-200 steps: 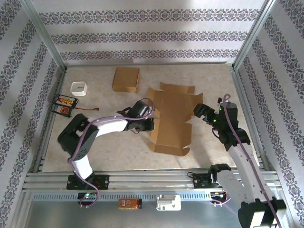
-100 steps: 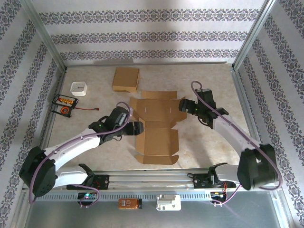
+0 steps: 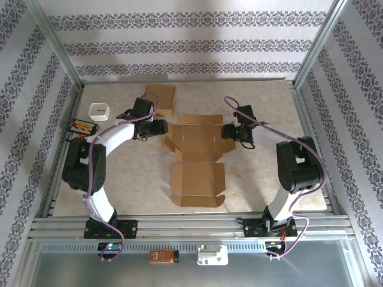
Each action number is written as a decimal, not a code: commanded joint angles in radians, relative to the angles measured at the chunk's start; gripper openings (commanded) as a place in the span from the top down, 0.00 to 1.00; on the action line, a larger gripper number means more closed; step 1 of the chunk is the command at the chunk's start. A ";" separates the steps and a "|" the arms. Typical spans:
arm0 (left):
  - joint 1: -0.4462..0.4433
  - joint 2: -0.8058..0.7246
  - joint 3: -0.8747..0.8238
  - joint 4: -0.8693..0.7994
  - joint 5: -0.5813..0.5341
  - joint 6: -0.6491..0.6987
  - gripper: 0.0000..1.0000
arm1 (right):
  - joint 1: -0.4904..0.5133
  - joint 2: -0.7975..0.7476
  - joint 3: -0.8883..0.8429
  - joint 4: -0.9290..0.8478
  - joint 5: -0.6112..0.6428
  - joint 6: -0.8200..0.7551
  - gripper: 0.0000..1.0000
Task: Fold the paper box
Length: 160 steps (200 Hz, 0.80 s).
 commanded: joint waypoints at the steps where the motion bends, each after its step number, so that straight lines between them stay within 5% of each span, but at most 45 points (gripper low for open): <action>1: 0.019 0.084 0.069 -0.048 0.164 0.057 0.32 | -0.008 0.008 0.023 0.023 -0.048 -0.009 0.32; 16: 0.027 0.164 0.110 -0.042 0.227 0.054 0.37 | -0.007 0.001 0.016 0.024 -0.051 -0.009 0.31; 54: 0.030 0.240 0.132 0.026 0.325 0.036 0.79 | -0.008 -0.104 -0.027 0.025 -0.019 -0.027 0.28; 84: 0.030 0.208 0.117 0.050 0.336 0.089 0.95 | -0.003 -0.235 -0.037 0.002 -0.017 -0.073 0.24; 118: 0.030 0.079 0.037 0.150 0.369 0.209 1.00 | 0.038 -0.379 -0.035 0.012 -0.053 -0.202 0.17; 160: 0.030 -0.204 -0.264 0.588 0.404 0.357 1.00 | 0.133 -0.496 -0.026 0.059 -0.096 -0.517 0.17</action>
